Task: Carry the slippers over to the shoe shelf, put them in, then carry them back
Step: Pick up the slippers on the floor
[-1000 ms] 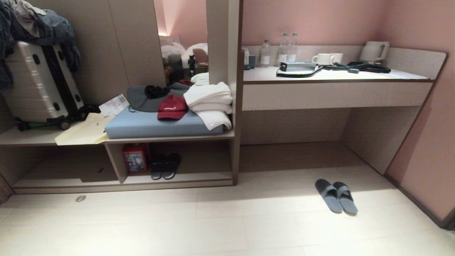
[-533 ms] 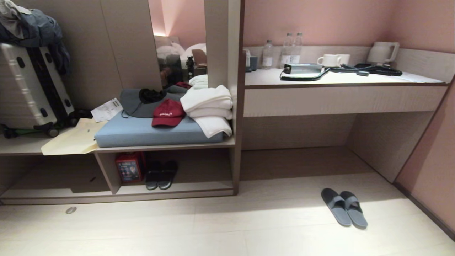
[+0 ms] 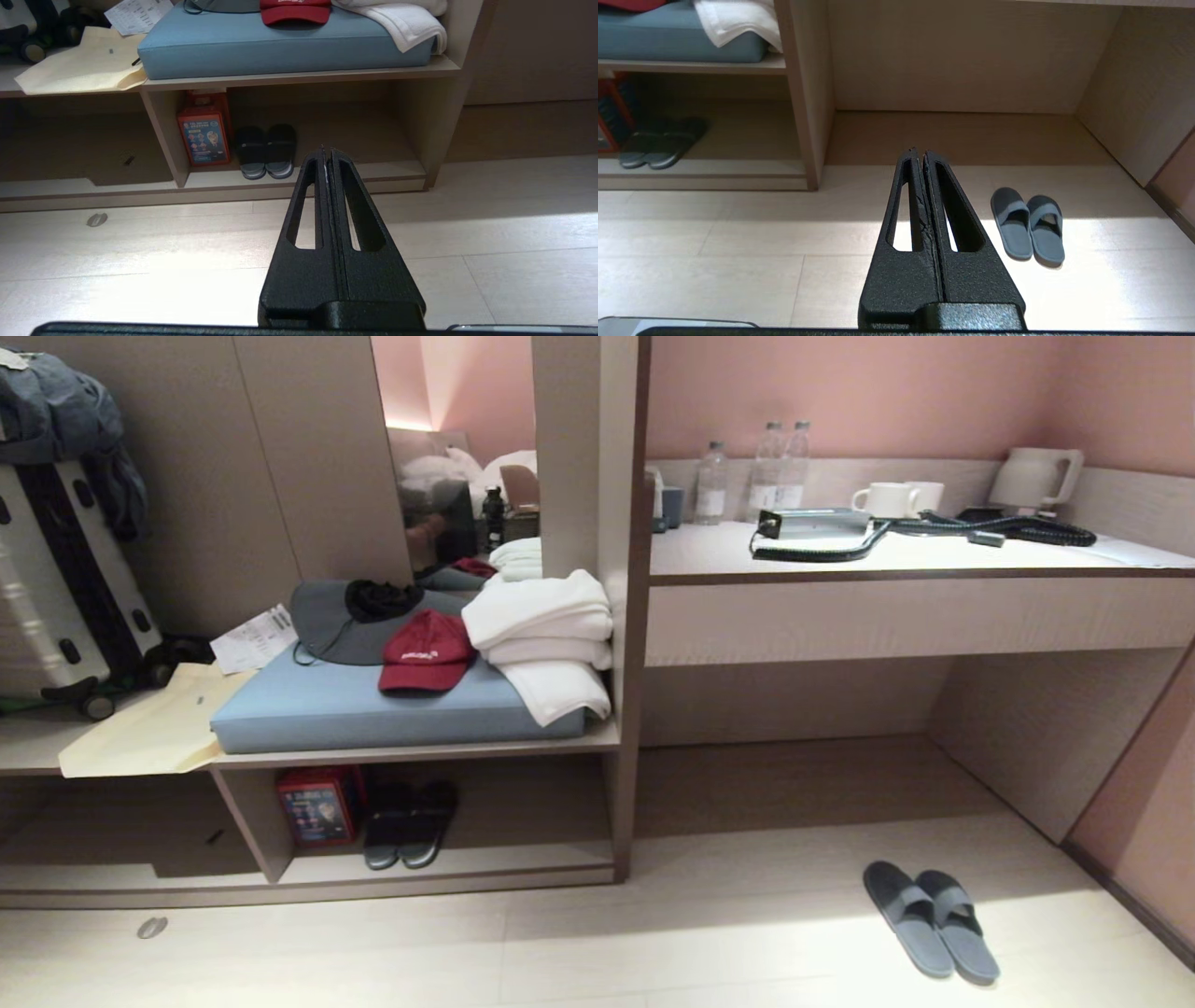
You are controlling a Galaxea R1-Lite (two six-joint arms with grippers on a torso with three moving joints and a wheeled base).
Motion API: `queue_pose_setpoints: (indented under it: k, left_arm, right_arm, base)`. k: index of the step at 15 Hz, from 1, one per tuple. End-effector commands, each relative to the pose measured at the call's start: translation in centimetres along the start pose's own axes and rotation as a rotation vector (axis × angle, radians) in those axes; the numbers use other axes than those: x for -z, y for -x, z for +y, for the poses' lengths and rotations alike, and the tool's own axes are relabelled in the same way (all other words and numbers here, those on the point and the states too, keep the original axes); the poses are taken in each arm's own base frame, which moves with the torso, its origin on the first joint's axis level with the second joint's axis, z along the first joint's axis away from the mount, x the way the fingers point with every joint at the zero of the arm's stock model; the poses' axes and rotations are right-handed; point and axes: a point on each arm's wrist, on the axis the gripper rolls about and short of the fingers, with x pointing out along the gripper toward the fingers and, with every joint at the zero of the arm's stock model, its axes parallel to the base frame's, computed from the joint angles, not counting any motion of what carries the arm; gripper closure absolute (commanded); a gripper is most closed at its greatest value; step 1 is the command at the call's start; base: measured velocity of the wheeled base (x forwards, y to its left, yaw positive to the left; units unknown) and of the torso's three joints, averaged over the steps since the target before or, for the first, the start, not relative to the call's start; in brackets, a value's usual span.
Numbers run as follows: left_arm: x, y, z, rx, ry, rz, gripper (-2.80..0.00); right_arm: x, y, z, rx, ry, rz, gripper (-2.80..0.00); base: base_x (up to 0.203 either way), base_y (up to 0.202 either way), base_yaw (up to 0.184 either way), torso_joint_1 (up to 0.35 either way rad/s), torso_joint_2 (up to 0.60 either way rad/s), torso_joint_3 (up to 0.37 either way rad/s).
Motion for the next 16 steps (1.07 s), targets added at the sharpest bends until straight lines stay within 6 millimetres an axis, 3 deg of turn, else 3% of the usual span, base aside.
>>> queue_pose_setpoints:
  k: [1,11,16]
  left_arm:
    - [0.0,0.0,0.0,0.0,0.0,0.0,0.0]
    - [0.02,0.0,0.0,0.0,0.0,0.001,0.0]
    - [0.02,0.0,0.0,0.0,0.002,0.001,0.0]
  right_arm:
    - [0.01,0.01,0.0,0.0,0.001,-0.001,0.0]
    - [0.01,0.01,0.0,0.0,0.001,-0.001,0.0]
    - [0.01,0.01,0.0,0.0,0.001,-0.001,0.0]
  base:
    - [0.196,0.0,0.001,0.002,0.0,0.006]
    - [0.195,0.0,0.0,0.002,0.0,0.001]
    - [0.019,0.0,0.0,0.002,0.0,0.0]
